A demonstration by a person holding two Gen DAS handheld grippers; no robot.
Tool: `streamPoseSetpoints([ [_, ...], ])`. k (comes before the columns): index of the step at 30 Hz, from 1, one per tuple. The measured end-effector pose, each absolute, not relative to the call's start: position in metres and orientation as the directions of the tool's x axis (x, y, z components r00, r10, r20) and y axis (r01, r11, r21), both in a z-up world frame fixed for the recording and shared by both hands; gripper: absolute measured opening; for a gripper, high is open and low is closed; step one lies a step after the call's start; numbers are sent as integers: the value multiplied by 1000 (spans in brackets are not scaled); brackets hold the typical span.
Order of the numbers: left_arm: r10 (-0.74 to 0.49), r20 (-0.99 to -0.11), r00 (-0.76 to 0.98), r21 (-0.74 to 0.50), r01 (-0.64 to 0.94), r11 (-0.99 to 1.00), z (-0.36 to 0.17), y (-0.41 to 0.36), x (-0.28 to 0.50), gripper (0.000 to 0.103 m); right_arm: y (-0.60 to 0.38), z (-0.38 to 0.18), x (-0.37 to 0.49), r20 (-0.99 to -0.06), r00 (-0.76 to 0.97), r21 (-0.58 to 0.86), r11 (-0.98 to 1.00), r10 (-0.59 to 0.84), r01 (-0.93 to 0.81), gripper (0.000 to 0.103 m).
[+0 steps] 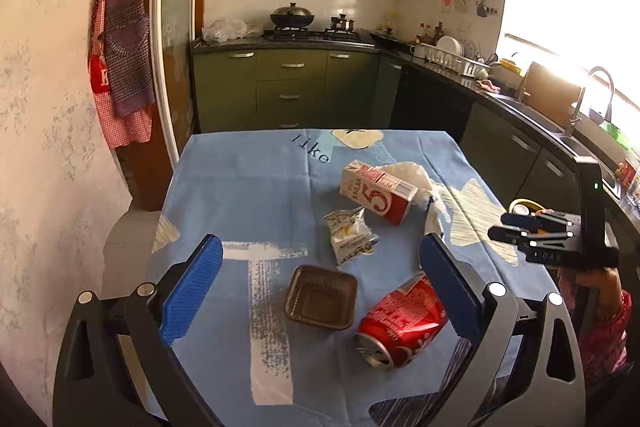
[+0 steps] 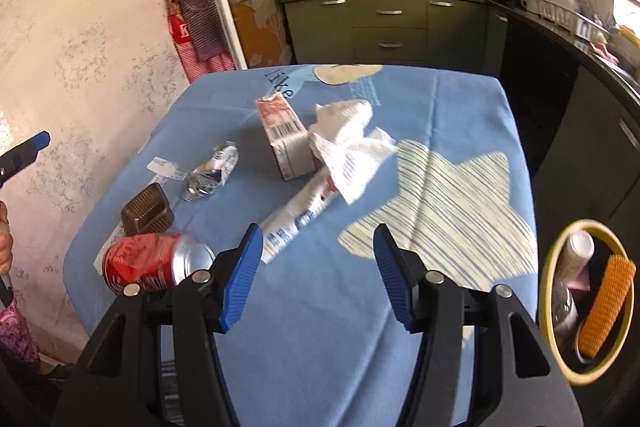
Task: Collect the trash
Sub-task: 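Move the right gripper to the white-and-red milk carton and grasp it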
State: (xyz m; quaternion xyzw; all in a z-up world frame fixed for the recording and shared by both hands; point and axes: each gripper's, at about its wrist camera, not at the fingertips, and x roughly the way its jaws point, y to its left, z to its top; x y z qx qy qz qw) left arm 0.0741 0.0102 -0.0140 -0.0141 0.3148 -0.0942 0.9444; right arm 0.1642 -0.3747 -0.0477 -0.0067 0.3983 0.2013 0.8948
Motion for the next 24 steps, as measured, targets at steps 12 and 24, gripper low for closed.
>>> streamPoseSetpoints([
  [12, -210, -633, 745, -136, 161, 978, -47, 26, 83, 97, -283, -63, 277, -773, 528, -7, 826, 353, -563, 54],
  [24, -236, -656, 717, -142, 190, 972, -60, 21, 95, 97, -250, -91, 322, -838, 458, -23, 820, 296, -572, 36],
])
